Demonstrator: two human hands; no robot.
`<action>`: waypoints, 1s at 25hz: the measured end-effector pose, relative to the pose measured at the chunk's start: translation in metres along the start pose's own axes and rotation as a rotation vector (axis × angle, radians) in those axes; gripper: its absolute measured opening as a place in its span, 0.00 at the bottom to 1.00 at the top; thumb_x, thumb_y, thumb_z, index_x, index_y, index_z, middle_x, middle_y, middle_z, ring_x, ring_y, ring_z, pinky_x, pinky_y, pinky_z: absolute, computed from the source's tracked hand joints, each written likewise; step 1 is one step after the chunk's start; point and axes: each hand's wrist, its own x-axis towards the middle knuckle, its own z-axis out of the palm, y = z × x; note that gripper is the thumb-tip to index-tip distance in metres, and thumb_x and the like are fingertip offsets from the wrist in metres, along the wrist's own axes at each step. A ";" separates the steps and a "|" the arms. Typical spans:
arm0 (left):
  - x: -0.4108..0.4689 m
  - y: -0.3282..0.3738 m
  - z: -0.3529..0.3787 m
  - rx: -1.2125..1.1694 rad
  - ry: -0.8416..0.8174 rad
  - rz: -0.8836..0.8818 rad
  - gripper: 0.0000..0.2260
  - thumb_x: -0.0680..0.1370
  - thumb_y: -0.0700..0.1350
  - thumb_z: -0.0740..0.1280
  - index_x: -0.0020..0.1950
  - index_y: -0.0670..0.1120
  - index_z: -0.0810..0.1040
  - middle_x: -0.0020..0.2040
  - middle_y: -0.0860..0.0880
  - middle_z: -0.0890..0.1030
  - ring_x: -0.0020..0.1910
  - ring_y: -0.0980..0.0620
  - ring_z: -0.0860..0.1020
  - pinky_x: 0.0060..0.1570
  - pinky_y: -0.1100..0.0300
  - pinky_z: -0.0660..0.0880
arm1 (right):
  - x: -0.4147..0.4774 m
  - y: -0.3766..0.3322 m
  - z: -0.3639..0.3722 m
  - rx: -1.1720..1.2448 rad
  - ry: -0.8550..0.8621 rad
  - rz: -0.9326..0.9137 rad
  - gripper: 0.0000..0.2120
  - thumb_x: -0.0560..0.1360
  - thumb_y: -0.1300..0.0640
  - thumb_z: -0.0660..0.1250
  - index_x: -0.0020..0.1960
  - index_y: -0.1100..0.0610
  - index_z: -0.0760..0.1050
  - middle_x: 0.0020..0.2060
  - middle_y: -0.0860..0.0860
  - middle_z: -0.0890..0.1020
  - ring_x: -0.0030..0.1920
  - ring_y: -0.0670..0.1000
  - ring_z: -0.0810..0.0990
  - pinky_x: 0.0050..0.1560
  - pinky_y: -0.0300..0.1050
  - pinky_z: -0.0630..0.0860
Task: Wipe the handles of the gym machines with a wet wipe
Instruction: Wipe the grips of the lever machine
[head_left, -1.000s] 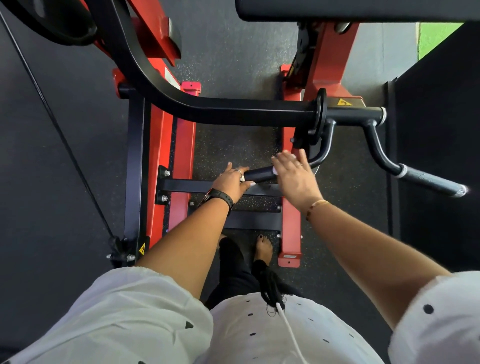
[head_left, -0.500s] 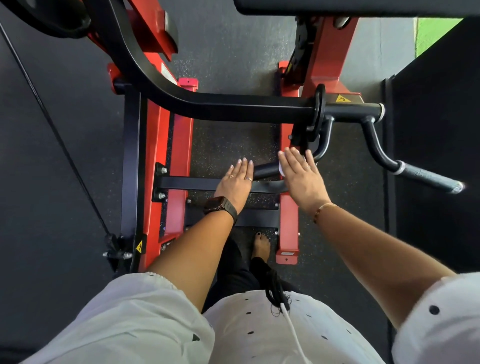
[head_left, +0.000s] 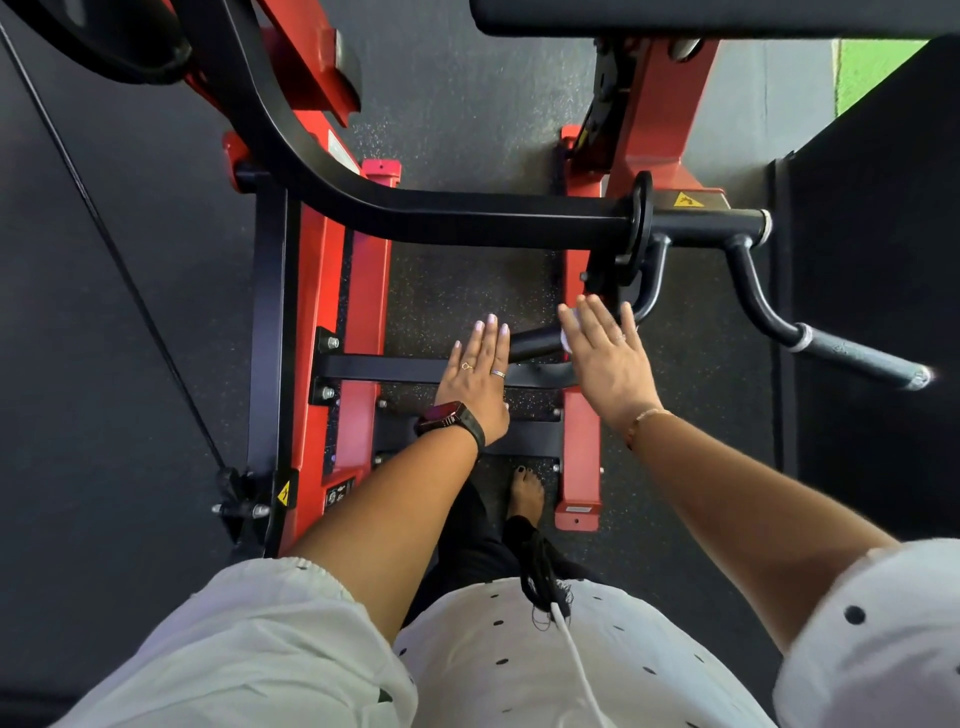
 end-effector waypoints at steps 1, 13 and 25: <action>0.000 0.001 -0.001 0.010 -0.010 -0.007 0.43 0.77 0.48 0.61 0.73 0.42 0.27 0.75 0.43 0.29 0.75 0.46 0.32 0.74 0.51 0.38 | 0.006 -0.011 -0.001 0.005 -0.016 -0.019 0.29 0.79 0.62 0.53 0.78 0.57 0.48 0.76 0.56 0.56 0.77 0.54 0.50 0.75 0.56 0.37; 0.001 0.001 -0.005 0.035 -0.068 0.000 0.45 0.76 0.47 0.63 0.74 0.42 0.28 0.75 0.43 0.29 0.75 0.45 0.32 0.75 0.49 0.40 | 0.015 0.017 -0.007 0.221 0.006 0.147 0.18 0.80 0.57 0.56 0.68 0.60 0.70 0.65 0.57 0.75 0.71 0.57 0.66 0.75 0.58 0.47; 0.002 0.002 -0.006 0.042 -0.072 -0.012 0.45 0.76 0.45 0.64 0.74 0.42 0.28 0.75 0.43 0.29 0.75 0.46 0.33 0.75 0.49 0.40 | 0.021 0.012 -0.015 0.143 -0.091 0.058 0.19 0.81 0.50 0.54 0.64 0.58 0.73 0.59 0.57 0.78 0.65 0.58 0.72 0.75 0.56 0.50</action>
